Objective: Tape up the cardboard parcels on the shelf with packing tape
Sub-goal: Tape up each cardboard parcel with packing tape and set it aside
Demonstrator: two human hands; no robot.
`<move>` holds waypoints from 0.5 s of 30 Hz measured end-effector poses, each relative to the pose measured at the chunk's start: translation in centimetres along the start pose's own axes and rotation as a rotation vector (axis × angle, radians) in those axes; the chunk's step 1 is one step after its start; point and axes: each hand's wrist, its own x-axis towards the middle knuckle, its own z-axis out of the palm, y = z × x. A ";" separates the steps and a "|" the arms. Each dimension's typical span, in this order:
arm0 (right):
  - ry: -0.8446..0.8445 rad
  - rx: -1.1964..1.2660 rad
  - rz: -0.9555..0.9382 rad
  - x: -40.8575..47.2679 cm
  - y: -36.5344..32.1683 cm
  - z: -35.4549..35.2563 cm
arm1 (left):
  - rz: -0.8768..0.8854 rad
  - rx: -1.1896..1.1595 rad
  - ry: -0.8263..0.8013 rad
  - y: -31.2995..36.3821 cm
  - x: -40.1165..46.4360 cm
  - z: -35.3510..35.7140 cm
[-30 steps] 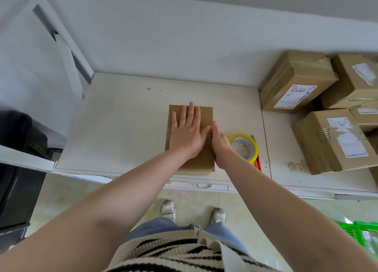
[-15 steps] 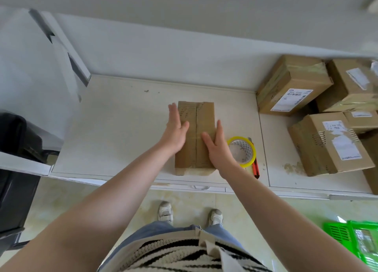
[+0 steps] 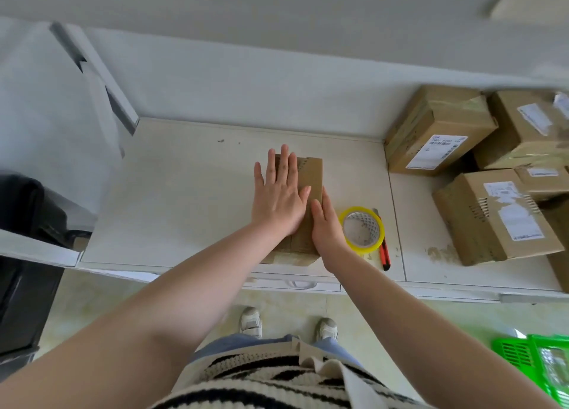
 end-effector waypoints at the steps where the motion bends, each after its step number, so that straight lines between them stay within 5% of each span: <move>1: -0.003 0.064 0.014 0.0 0.0 0.0 | -0.029 -0.036 -0.023 -0.1 -0.1 -0.4; 6: -0.115 0.183 -0.032 -0.6 -0.8 1.1 | -0.420 -0.552 -0.291 -1.8 -0.9 -3.1; 11: -0.254 -0.085 -0.171 -0.2 -1.4 1.5 | -0.552 -1.005 -0.233 -5.8 -1.2 -2.7; 15: 0.035 -0.421 -0.118 1.7 -1.9 1.1 | -0.466 -1.445 -0.197 -8.4 -2.0 -1.6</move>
